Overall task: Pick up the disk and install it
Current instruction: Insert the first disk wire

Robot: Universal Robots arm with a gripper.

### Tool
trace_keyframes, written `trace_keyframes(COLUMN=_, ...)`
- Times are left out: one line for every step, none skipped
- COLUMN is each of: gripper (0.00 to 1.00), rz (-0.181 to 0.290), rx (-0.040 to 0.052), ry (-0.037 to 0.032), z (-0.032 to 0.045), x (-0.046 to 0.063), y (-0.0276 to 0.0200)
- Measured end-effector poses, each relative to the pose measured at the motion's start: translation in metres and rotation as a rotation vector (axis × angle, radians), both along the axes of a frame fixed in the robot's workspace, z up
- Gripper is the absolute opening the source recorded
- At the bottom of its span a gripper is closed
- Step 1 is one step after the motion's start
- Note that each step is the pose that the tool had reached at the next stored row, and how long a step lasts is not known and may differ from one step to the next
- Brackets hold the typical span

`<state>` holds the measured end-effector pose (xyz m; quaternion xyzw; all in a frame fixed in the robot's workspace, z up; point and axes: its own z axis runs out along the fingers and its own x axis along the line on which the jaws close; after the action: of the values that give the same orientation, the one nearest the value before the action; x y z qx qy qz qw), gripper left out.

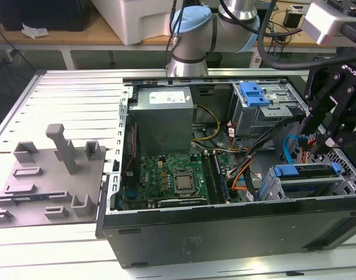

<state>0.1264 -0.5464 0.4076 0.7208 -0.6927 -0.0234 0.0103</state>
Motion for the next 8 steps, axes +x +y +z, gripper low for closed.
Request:
trace_keyframes(gripper=0.44, rz=0.0, rx=0.0, ry=0.0, z=0.0, x=0.0, y=0.0)
trace_keyframes(gripper=0.44, rz=0.0, rx=0.0002, ry=0.0, z=-0.0002, x=0.0, y=0.0001)
trace_keyframes(gripper=0.44, rz=0.0, rx=0.0001, ry=0.0, z=-0.0003, x=0.0, y=0.0004)
trace_keyframes(gripper=0.44, rz=0.0, rx=-0.0008, ry=0.0, z=-0.0001, x=0.0, y=0.0008)
trace_keyframes(gripper=0.44, rz=0.0, rx=-0.0012, ry=0.0, z=-0.0001, x=0.0, y=0.001)
trace_keyframes(gripper=0.44, rz=0.0, rx=-0.0028, ry=0.0, z=0.0, x=0.0, y=0.002)
trace_keyframes(gripper=0.44, rz=0.0, rx=-0.0086, ry=0.0, z=-0.0001, x=0.0, y=0.0067)
trace_keyframes(gripper=0.44, rz=0.0, rx=-0.0158, ry=0.0, z=0.0, x=0.0, y=0.0132)
